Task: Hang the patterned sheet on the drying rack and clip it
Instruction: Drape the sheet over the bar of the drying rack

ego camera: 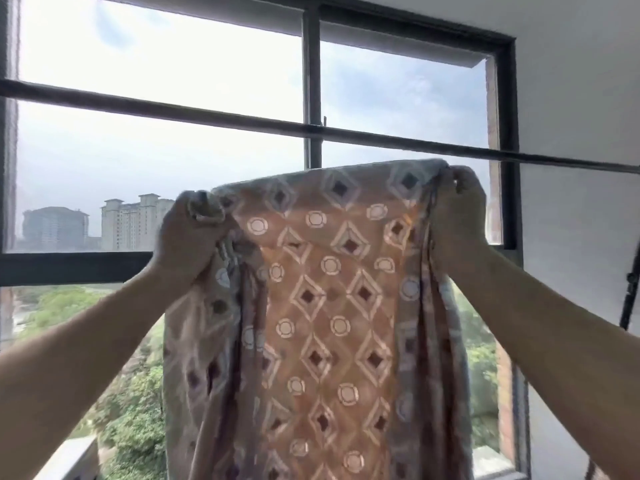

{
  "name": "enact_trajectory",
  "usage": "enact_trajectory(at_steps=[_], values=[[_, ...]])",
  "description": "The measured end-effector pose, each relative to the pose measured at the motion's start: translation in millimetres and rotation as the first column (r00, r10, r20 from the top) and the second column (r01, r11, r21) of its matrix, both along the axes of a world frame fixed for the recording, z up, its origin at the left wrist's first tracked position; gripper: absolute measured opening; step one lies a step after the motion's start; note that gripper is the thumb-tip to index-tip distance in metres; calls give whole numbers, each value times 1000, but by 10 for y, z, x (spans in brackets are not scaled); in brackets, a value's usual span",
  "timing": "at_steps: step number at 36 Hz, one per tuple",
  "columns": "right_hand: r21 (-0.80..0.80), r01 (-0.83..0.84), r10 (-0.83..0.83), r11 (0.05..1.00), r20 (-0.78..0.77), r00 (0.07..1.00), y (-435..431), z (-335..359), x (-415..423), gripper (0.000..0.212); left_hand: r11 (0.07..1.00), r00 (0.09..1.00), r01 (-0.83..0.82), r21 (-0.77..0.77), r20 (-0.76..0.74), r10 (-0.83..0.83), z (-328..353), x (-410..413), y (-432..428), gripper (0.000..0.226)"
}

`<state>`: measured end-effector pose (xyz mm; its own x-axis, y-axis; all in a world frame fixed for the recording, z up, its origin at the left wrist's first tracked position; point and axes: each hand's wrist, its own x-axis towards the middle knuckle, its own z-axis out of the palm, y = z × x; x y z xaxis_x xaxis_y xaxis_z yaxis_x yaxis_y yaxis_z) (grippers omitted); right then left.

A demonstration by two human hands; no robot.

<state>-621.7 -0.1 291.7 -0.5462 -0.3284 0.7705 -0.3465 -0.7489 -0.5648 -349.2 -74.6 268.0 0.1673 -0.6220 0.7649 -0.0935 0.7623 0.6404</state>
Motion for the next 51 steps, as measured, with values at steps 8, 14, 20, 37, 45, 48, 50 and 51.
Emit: enact_trajectory(at_steps=[8, 14, 20, 37, 45, 48, 50, 51], values=[[193, 610, -355, 769, -664, 658, -62, 31, -32, 24, 957, 953, -262, 125, 188, 237, 75, 189, -119, 22], [153, 548, -326, 823, -663, 675, -53, 211, 180, 12, 957, 923, -269, 108, 312, 224, 277, 67, -10, 9], [325, 448, -155, 833, -641, 751, -301, -143, 247, 17, 905, 898, 109, 411, 350, -267, 122, -162, 137, 32], [470, -270, 452, 840, -334, 827, -342, -55, 600, 13, 785, 809, 378, 491, 238, -538, 62, -615, 123, 8], [730, -355, 671, 584, -188, 717, -333, -363, 431, 23, 863, 930, 307, 402, 66, -362, 125, -463, -16, 4], [820, -312, 763, 480, -215, 610, -295, -450, 378, 26, 865, 942, 318, 388, -25, -335, 139, -400, -75, 3], [874, -187, 784, 448, -284, 552, -290, -512, 316, 20, 862, 943, 329, 385, -94, -318, 152, -335, -126, 2], [900, -97, 792, 424, -317, 522, -287, -549, 289, 14, 855, 941, 338, 393, -124, -315, 157, -293, -145, 4]])
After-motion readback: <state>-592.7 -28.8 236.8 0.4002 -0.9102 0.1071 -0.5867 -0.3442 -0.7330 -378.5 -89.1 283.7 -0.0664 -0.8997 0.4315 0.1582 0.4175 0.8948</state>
